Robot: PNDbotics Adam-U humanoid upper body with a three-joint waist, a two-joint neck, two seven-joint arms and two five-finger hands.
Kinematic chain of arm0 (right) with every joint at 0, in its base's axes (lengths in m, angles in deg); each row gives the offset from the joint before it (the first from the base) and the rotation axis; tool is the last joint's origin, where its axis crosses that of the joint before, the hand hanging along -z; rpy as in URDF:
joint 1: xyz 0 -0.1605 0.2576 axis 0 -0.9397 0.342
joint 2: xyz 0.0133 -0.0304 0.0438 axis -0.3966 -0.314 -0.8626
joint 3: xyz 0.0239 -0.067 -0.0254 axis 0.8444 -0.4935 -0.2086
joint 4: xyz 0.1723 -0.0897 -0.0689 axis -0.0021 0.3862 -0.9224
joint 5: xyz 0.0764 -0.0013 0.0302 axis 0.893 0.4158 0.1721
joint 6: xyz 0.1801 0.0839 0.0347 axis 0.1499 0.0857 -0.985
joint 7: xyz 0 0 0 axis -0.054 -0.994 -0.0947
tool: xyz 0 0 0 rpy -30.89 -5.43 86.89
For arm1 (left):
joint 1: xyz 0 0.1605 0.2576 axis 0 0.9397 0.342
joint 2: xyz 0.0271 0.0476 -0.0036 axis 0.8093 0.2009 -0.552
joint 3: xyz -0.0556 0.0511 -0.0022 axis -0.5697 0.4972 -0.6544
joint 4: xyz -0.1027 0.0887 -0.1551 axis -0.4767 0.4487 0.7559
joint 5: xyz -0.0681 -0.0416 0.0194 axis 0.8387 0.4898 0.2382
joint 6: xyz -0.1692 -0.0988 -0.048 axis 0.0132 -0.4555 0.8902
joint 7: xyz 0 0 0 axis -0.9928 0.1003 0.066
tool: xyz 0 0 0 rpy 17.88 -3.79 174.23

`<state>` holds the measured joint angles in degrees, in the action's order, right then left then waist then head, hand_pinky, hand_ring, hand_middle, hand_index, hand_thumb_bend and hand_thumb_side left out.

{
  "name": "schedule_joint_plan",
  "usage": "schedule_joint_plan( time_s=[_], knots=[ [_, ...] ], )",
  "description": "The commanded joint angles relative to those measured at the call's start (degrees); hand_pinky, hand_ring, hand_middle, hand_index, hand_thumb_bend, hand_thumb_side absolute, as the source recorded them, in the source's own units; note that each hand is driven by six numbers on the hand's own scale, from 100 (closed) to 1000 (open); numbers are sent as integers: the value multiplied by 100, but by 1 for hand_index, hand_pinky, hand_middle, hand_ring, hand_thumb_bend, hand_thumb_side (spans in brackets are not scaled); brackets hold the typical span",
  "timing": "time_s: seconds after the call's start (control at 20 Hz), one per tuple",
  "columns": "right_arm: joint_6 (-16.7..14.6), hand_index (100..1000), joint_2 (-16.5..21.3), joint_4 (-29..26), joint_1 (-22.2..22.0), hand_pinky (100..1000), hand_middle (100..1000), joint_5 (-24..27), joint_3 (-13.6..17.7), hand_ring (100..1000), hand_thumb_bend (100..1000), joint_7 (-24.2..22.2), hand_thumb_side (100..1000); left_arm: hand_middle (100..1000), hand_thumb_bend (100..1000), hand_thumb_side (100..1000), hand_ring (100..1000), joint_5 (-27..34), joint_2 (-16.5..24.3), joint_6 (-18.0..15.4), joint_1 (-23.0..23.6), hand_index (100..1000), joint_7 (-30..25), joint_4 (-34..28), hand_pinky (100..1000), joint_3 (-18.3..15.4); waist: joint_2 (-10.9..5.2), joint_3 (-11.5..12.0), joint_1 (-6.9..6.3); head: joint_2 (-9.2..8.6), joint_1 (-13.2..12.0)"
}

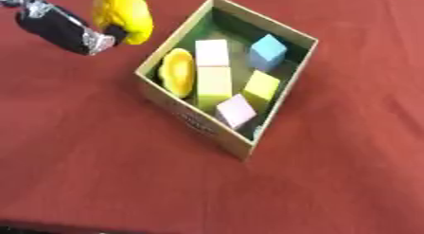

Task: Pick up objects on the table and place them in the box.

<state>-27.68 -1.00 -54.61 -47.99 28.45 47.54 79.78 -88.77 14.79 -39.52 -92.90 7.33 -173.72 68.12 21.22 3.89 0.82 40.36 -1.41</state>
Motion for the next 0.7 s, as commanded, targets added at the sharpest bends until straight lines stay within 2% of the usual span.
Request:
schedule_joint_plan(
  time_s=[0.05, 0.2, 0.35, 0.5, 0.7],
  knots=[
    [4, 799, 100, -84, 126, 813, 617, 89, 6, 809, 100, -94, 553, 588, 126, 100, 601, 253, -335, 131, -407, 707, -68, 50, 720, 9, -146, -47, -33, 7, -42],
    [32, 801, 38, -84, 230, 814, 621, 147, -48, 813, 100, -190, 558, 587, 113, 100, 598, 439, -744, 218, -781, 710, -77, 384, 718, 113, -128, -120, -66, -48, -44],
    [47, 801, 5, -84, 296, 814, 621, 164, -63, 813, 100, -257, 565, 592, 130, 100, 602, 314, -1167, 341, -949, 714, -77, 798, 722, 230, -114, -159, -90, -80, -18],
    [55, 800, 8, -84, 284, 814, 620, 153, -41, 812, 100, -250, 572, 604, 207, 100, 612, 55, -1588, 460, -1024, 727, -130, 1243, 730, 380, -96, -172, -112, -92, 43],
    [56, 799, -7, -84, 259, 814, 619, 151, -19, 811, 100, -205, 573, 632, 290, 127, 643, -286, -1847, 279, -1067, 752, -182, 1812, 751, 528, -70, -203, -116, -90, 71]
  ],
)
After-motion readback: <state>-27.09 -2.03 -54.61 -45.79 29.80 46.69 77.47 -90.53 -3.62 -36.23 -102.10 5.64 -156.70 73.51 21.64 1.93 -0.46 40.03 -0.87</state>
